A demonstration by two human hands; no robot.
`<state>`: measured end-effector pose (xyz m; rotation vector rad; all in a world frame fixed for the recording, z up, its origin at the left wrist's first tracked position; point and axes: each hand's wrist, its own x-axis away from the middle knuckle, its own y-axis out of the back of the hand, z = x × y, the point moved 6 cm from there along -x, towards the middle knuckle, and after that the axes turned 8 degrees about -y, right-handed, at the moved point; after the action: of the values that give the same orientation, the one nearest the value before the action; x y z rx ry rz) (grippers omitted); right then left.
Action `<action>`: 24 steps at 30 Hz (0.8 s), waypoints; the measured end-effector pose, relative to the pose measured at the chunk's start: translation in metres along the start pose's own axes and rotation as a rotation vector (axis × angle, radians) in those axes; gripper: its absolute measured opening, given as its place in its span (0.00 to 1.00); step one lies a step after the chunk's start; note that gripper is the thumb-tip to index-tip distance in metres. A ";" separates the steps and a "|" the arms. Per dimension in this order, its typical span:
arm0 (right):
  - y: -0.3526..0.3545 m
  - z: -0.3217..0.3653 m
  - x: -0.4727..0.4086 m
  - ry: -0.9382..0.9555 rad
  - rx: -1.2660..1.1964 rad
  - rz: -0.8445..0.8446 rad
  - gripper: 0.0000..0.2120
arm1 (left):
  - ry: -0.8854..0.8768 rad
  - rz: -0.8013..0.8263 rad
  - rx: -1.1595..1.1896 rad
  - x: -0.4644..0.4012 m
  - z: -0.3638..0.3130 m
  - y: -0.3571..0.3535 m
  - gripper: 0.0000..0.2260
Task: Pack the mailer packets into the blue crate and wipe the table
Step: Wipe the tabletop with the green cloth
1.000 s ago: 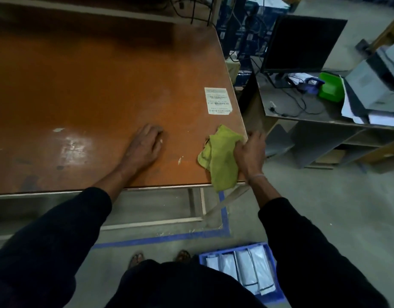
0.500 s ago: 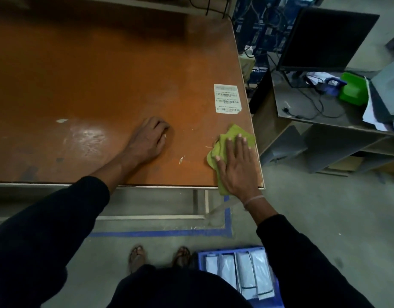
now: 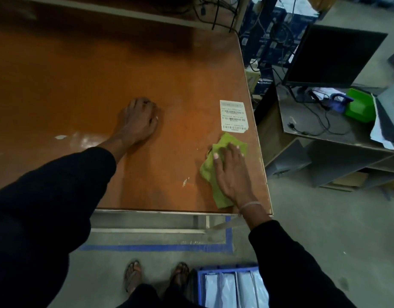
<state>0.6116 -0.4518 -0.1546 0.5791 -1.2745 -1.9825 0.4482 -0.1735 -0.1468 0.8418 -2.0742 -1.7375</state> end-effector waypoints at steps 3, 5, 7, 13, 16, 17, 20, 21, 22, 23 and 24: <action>-0.016 0.013 0.002 0.242 0.178 -0.011 0.29 | 0.033 0.000 0.005 0.002 0.010 -0.005 0.19; -0.014 -0.003 -0.019 0.235 0.208 -0.020 0.28 | 0.054 -0.010 -0.008 0.003 0.013 -0.009 0.19; -0.003 -0.025 -0.050 0.085 0.240 -0.066 0.30 | 0.060 -0.015 -0.018 0.001 0.011 -0.010 0.19; -0.024 0.011 -0.084 0.243 0.316 0.021 0.30 | 0.070 -0.021 -0.026 -0.003 0.015 -0.009 0.23; -0.016 -0.007 -0.113 0.296 0.320 0.015 0.30 | 0.060 -0.034 -0.024 -0.004 0.015 -0.009 0.23; -0.010 -0.019 -0.131 0.169 0.332 -0.033 0.31 | 0.061 -0.040 -0.023 -0.005 0.015 -0.009 0.23; -0.010 -0.024 -0.158 -0.087 0.329 -0.107 0.32 | 0.061 -0.055 -0.029 -0.005 0.015 -0.011 0.23; -0.017 -0.009 -0.158 0.010 0.308 -0.077 0.32 | 0.060 -0.058 -0.024 -0.005 0.015 -0.013 0.23; -0.024 0.005 -0.156 0.156 0.293 -0.030 0.31 | 0.058 -0.064 -0.018 -0.006 0.015 -0.013 0.23; -0.028 0.014 -0.155 0.296 0.288 0.017 0.30 | 0.055 -0.069 -0.017 -0.006 0.016 -0.014 0.23; -0.029 0.014 -0.159 0.376 0.292 0.050 0.29 | 0.051 -0.072 -0.023 -0.006 0.016 -0.014 0.23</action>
<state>0.6971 -0.3160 -0.1752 0.9982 -1.3272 -1.5606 0.4472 -0.1586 -0.1625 0.9543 -2.0111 -1.7540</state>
